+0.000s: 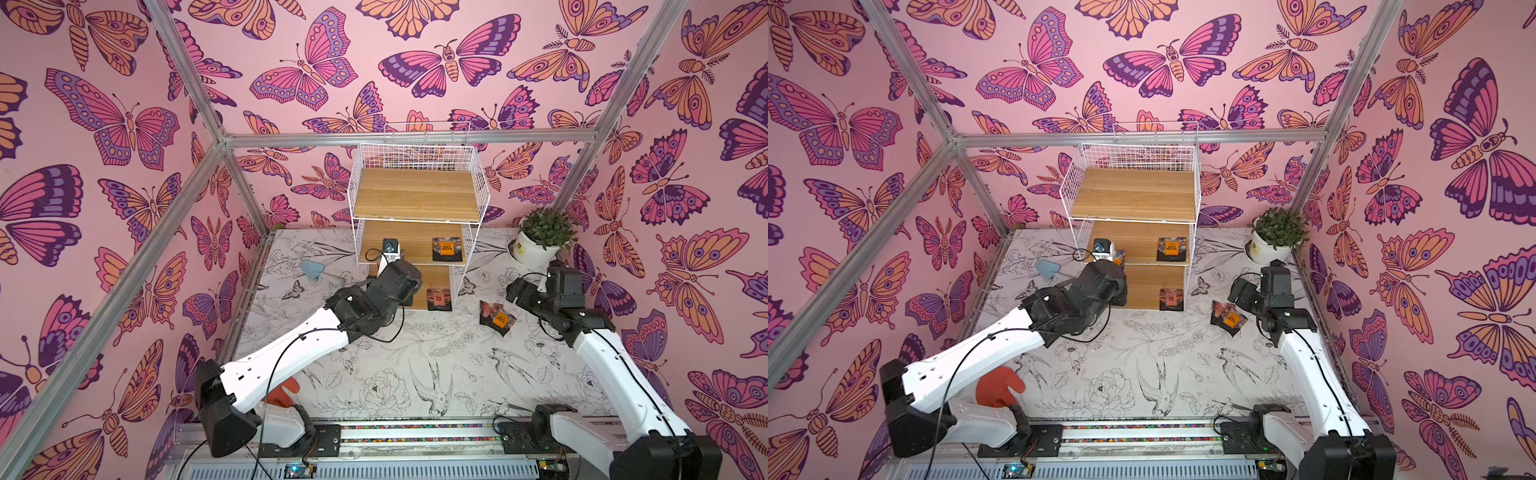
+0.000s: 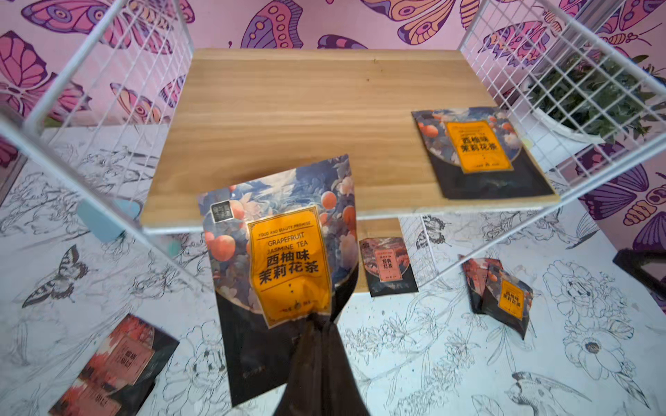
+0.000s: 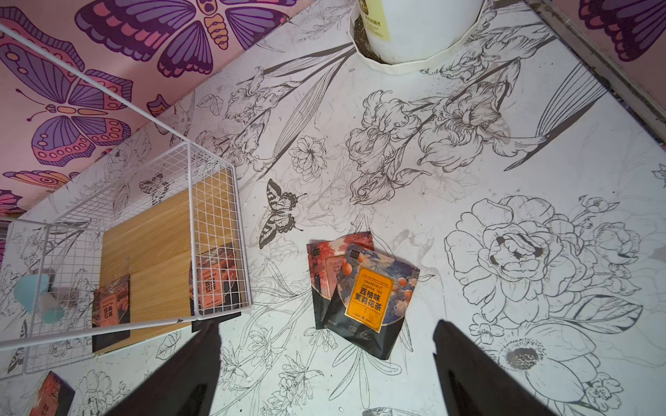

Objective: Remove the tea bags from the shelf
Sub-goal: Pick up the tea bag from the shelf, then place the tea bag at the center of the board.

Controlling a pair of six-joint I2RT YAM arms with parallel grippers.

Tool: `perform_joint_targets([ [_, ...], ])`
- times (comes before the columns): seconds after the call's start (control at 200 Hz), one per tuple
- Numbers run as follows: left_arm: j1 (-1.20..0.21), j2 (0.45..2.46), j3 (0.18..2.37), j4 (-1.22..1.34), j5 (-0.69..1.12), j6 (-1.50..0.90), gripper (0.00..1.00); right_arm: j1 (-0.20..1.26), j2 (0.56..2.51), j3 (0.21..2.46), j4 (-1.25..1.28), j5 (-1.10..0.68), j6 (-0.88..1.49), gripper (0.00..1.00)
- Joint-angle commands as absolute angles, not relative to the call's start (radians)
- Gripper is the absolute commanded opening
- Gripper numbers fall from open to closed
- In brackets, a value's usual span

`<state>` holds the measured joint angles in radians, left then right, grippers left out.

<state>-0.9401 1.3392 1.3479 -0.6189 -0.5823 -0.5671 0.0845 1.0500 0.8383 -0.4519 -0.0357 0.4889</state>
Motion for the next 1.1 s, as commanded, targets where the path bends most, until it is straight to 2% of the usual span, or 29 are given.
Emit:
perform_joint_targets([
  [0.0,-0.969,1.283,1.297,-0.751,-0.658,-0.674,0.0,0.078,1.03,0.828,-0.44,-0.047,0.472,0.95],
  [0.195,-0.952,1.081,1.059,-0.829,-0.67,-0.886,0.0,0.077,1.037,0.829,-0.442,-0.052,0.47,0.95],
  [0.325,-0.838,0.975,0.926,-0.844,-0.595,-0.922,0.0,0.077,1.055,0.837,-0.439,-0.054,0.471,0.94],
  [0.426,-0.691,0.959,0.868,-0.816,-0.477,-0.898,0.0,0.078,1.078,0.841,-0.431,-0.058,0.471,0.94],
  [0.501,-0.58,0.981,0.839,-0.759,-0.384,-0.849,0.0,0.077,1.092,0.842,-0.425,-0.063,0.472,0.94],
  [0.676,-0.422,1.104,0.825,-0.672,-0.293,-0.758,0.0,0.075,1.113,0.844,-0.416,-0.076,0.474,0.94],
  [0.976,-0.338,1.341,0.845,-0.622,-0.267,-0.713,0.0,0.075,1.128,0.852,-0.428,-0.081,0.466,0.94],
  [1.097,-0.33,1.357,0.85,-0.62,-0.268,-0.713,0.3,0.075,1.121,0.859,-0.443,-0.072,0.462,0.94],
])
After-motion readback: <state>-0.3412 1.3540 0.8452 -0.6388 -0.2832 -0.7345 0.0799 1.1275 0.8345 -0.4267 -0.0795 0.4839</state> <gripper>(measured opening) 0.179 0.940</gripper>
